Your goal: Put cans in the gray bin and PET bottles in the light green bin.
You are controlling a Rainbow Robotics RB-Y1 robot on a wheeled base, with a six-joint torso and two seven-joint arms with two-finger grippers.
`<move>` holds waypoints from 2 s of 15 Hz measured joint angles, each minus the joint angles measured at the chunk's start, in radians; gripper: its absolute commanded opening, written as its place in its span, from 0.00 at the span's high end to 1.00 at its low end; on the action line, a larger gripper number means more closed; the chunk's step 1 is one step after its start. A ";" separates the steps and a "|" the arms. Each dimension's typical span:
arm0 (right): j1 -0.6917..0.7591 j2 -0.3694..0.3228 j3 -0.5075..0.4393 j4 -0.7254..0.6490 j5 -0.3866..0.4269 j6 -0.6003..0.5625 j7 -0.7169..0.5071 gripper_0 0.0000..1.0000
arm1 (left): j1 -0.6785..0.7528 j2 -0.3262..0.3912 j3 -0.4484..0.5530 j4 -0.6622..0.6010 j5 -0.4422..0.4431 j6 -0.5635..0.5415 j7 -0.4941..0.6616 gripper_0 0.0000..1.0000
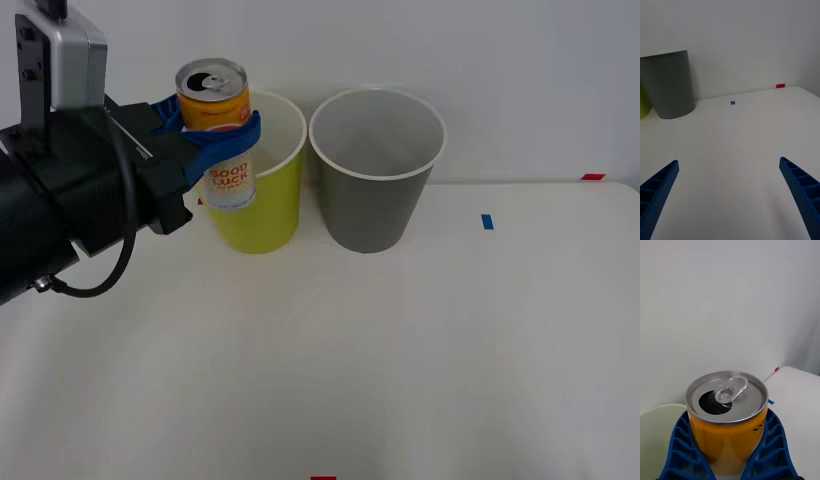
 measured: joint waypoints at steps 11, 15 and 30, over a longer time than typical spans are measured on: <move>0.000 0.000 0.000 0.000 0.000 0.000 0.000 0.07 | -0.430 -0.038 -0.031 0.249 -0.027 0.129 0.021 1.00; 0.000 0.000 0.000 0.000 0.000 0.000 0.000 0.07 | -0.516 -0.049 -0.079 0.348 -0.046 0.128 0.037 1.00; 0.000 0.000 0.000 0.000 0.000 0.000 0.000 0.07 | -0.681 -0.050 -0.358 0.766 -0.106 -0.289 0.067 1.00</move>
